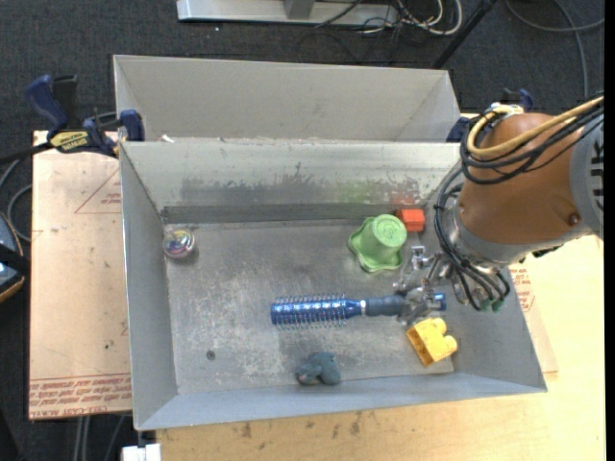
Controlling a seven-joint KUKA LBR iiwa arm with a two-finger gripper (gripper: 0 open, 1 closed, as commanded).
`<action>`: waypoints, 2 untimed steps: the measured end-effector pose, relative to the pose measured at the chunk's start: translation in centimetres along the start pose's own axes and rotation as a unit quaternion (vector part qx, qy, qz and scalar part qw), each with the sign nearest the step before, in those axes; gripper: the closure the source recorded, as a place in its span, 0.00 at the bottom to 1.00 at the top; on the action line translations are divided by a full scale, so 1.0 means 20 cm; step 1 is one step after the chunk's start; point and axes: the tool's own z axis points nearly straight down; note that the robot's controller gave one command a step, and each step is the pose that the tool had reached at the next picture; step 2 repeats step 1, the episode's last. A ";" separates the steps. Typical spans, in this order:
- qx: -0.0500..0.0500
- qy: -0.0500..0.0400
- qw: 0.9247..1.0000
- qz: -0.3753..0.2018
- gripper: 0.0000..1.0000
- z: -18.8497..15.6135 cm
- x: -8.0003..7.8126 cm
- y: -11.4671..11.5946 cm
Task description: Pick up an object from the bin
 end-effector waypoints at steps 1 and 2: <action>-0.001 0.001 0.987 -0.162 1.00 -0.36 -0.04 -0.06; -0.001 0.001 0.987 -0.162 1.00 -0.36 -0.04 -0.06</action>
Offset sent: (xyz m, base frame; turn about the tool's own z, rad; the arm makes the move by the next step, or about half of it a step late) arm 0.0064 -0.0120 0.0705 -0.3279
